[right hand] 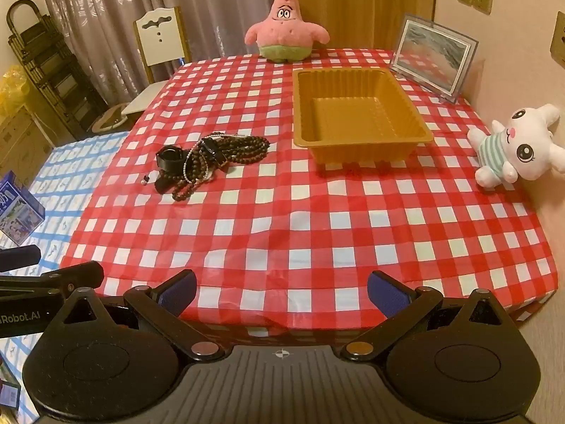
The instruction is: Organize jewelry
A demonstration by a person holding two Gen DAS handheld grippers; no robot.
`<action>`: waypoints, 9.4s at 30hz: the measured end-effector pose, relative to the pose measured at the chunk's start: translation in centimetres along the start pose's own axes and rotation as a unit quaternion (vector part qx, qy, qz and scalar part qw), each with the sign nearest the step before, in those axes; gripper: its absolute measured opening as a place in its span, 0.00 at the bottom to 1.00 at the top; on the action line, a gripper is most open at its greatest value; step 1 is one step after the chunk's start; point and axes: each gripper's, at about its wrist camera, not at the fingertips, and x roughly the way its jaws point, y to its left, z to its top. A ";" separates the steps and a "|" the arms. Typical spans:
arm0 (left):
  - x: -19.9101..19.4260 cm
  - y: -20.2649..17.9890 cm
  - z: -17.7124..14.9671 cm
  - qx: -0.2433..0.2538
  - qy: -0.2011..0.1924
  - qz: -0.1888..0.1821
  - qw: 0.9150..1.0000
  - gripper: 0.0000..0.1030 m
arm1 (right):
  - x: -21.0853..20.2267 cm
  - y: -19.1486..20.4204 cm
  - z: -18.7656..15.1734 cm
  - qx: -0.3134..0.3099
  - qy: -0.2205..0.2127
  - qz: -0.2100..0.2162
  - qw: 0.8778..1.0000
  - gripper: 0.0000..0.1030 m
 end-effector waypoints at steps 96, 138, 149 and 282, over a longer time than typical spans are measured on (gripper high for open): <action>6.6 -0.6 3.1 -0.027 -0.042 0.032 0.998 0.94 | 4.1 -13.0 2.6 0.068 -0.151 0.067 0.984 1.00; 21.3 4.6 8.8 0.040 -0.037 0.059 0.997 0.82 | 22.1 -22.5 9.5 0.248 -0.274 -0.054 0.927 0.18; 21.1 6.0 7.3 0.048 -0.029 0.060 0.997 0.74 | 18.3 -18.6 8.1 0.198 -0.271 -0.073 0.939 0.06; 26.6 8.6 11.7 -0.035 -0.009 0.000 0.999 0.25 | 13.8 -12.7 6.6 0.100 -0.220 -0.110 0.964 0.05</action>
